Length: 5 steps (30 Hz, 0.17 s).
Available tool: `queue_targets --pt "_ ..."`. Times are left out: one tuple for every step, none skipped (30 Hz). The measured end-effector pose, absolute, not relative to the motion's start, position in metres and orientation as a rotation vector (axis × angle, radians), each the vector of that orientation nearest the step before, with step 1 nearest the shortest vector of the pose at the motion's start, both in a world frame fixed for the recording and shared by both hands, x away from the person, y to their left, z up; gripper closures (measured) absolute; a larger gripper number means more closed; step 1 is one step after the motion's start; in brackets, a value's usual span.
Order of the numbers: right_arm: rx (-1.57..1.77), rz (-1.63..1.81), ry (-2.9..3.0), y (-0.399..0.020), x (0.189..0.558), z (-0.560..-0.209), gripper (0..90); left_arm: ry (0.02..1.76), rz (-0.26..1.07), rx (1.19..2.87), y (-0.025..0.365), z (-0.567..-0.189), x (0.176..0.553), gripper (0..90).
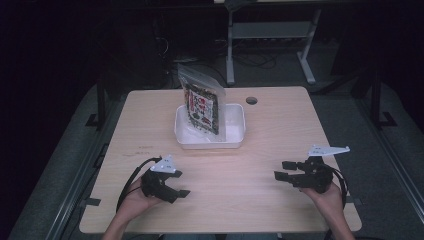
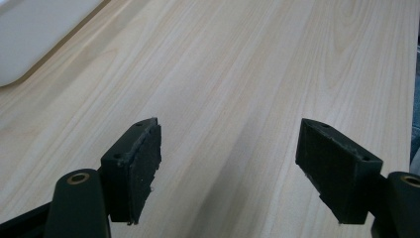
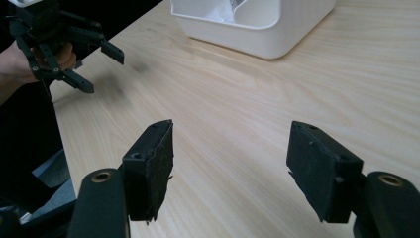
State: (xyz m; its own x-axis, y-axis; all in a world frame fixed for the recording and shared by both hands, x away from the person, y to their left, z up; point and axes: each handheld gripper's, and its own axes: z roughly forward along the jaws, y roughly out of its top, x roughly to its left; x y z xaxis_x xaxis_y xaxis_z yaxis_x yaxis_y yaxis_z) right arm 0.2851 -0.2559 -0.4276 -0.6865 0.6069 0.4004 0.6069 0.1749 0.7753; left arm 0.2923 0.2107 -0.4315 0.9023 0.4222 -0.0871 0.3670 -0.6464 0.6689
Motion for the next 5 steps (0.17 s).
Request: queue_targets --pt "1.245 1.59 2.408 -0.2563 0.283 -0.4289 33.4 0.563 0.099 2.335 0.2105 -0.4313 0.2921 25.0" --pt "1.243 1.586 2.404 -0.2569 0.2809 -0.43 32.9 0.563 0.099 2.333 0.2104 -0.4311 0.2919 25.0" --pt "1.246 1.593 2.396 -0.2577 0.2786 -0.4312 32.5 0.561 0.101 2.334 0.2104 -0.4308 0.2917 25.0" --pt "1.249 1.601 2.389 -0.2586 0.2765 -0.4326 32.1 0.56 0.102 2.334 0.2102 -0.4309 0.2915 25.0" --pt "1.254 1.598 2.388 -0.2594 0.2745 -0.4343 31.4 0.56 0.102 2.334 0.21 -0.431 0.2913 25.0"
